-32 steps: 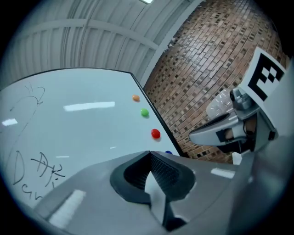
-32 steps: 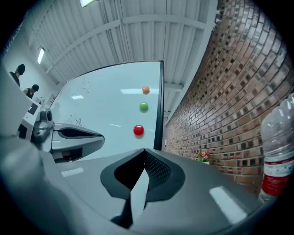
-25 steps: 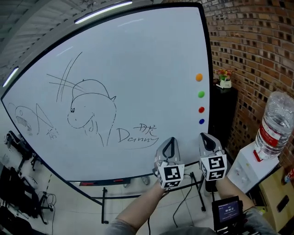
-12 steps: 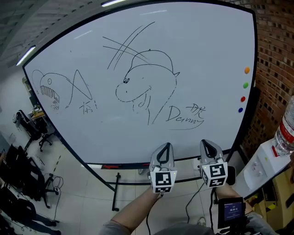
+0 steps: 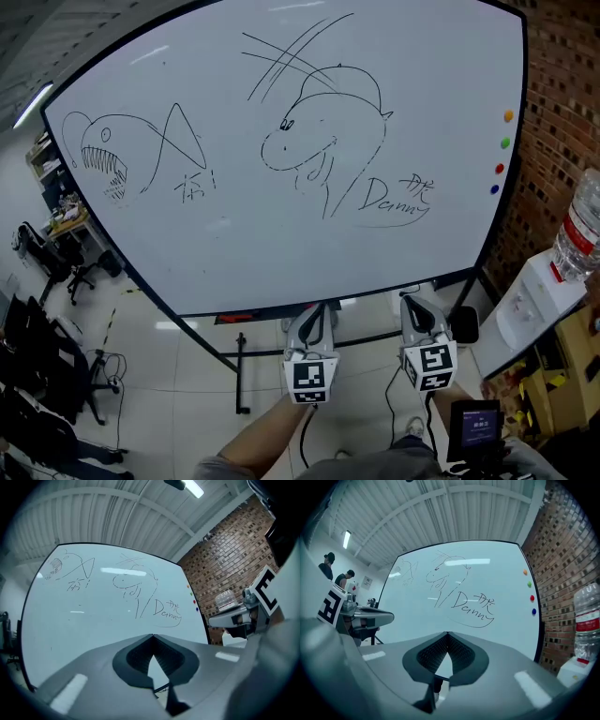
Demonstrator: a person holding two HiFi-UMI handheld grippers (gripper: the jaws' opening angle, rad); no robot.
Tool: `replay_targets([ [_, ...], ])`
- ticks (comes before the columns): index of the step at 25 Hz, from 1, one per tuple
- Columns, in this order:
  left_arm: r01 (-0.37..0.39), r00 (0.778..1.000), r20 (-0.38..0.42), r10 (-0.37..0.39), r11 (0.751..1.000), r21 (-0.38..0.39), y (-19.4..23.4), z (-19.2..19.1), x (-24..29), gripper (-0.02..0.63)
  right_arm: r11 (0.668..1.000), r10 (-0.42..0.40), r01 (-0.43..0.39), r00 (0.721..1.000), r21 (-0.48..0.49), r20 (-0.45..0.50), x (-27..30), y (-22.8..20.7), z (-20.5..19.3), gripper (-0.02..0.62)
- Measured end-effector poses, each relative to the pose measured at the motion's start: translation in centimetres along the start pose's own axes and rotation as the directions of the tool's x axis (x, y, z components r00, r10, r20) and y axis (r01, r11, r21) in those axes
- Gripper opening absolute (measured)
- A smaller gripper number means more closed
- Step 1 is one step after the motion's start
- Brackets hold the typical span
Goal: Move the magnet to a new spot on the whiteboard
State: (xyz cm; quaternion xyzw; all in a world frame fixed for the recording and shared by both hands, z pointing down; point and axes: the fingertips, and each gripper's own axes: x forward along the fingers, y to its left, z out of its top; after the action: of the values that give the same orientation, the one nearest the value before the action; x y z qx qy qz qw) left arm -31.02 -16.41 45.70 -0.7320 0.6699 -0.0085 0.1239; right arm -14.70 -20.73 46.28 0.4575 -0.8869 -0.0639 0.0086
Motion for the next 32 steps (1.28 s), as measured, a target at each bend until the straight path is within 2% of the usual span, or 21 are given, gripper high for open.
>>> replay_targets([
  [4,-0.011,1.0,-0.018,0.01,0.999,-0.032,0.3,-1.1,-2.5,0.0,1.0,0.008,-0.008,1.0,0.011,-0.011,-1.7,1.1,-1.3,0.006],
  [13,-0.077,0.996,-0.061,0.07,0.991,-0.111,-1.8,-2.8,-7.3,0.0,0.995,0.099,-0.099,0.995,0.0,-0.012,-6.3,1.9,-2.9,0.003],
  [21,-0.123,0.988,-0.117,0.106,0.981,-0.15,-3.3,-5.3,-10.5,0.0,0.994,0.103,-0.102,0.994,0.033,-0.035,-8.7,0.8,-4.6,0.002],
  [32,-0.103,0.988,-0.125,0.086,0.986,-0.134,-3.7,-5.5,-11.0,0.0,0.996,0.084,-0.081,0.995,0.049,-0.06,-9.6,0.5,-5.3,0.0],
])
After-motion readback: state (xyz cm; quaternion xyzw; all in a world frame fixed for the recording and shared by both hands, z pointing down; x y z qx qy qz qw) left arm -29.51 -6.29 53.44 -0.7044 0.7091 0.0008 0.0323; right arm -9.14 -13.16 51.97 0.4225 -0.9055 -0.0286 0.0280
